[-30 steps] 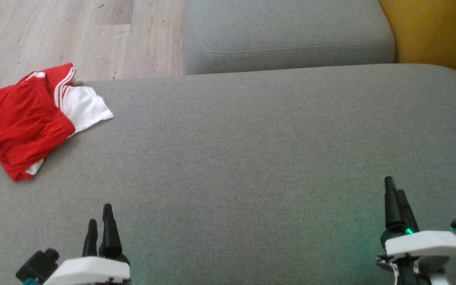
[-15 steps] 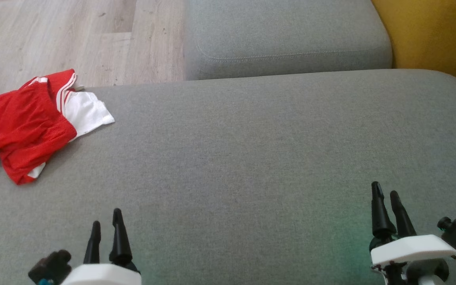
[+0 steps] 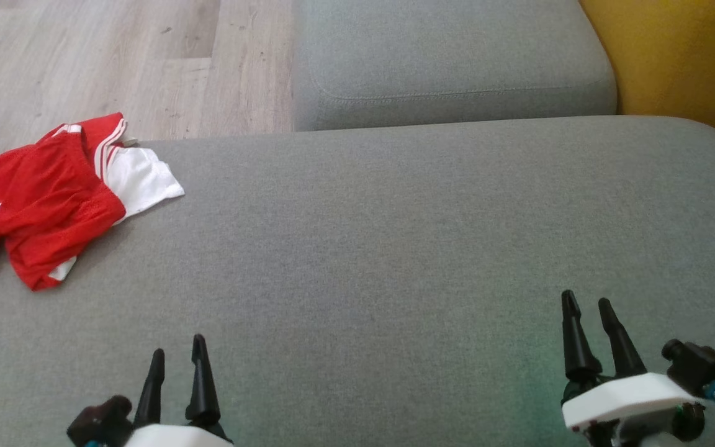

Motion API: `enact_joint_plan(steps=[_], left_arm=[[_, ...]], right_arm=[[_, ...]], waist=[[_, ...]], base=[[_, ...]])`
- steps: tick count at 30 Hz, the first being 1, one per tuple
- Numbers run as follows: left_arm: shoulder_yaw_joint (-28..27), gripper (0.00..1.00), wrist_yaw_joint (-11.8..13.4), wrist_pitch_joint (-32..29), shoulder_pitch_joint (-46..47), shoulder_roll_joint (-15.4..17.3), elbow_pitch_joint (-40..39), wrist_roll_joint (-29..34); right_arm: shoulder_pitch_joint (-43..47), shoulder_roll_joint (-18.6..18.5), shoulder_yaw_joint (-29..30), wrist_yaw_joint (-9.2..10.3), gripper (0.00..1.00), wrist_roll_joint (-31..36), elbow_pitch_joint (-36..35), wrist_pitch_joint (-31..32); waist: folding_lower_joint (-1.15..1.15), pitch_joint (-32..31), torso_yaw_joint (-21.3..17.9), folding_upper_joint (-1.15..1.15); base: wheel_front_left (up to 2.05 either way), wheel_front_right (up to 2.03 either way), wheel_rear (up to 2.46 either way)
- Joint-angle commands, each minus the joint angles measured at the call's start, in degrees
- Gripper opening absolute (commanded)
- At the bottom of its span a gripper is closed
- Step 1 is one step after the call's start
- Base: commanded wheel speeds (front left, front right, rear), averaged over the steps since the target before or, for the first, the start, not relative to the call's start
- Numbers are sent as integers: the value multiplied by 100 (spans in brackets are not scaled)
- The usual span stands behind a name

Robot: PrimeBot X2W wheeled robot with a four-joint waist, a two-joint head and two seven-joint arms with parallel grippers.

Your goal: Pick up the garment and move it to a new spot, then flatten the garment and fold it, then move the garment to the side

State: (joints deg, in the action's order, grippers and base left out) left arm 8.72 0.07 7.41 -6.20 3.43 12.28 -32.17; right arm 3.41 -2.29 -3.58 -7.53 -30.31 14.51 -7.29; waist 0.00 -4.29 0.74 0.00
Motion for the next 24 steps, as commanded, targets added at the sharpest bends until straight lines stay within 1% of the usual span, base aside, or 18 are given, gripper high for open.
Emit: enact_joint_plan(steps=[1, 6, 24], left_arm=[[-83, 100, 48, 77, 131, 78, -177, 152], [-62, 100, 112, 179, 115, 97, -168, 540], [-10, 100, 258, 484, -74, 79, -49, 1562]], right_arm=[[-72, -44, -136, 3, 100, 158, -183, -92], [-40, -46, -223, 3, 100, 611, -179, -193], [38, -53, -489, 4, 100, 1883, -103, -498]], waist=[[0, -3, 2, 0], [0, -24, 14, 0], [0, -79, 21, 0]], base=[[0, 0, 0], [0, 0, 0], [0, 0, 0]])
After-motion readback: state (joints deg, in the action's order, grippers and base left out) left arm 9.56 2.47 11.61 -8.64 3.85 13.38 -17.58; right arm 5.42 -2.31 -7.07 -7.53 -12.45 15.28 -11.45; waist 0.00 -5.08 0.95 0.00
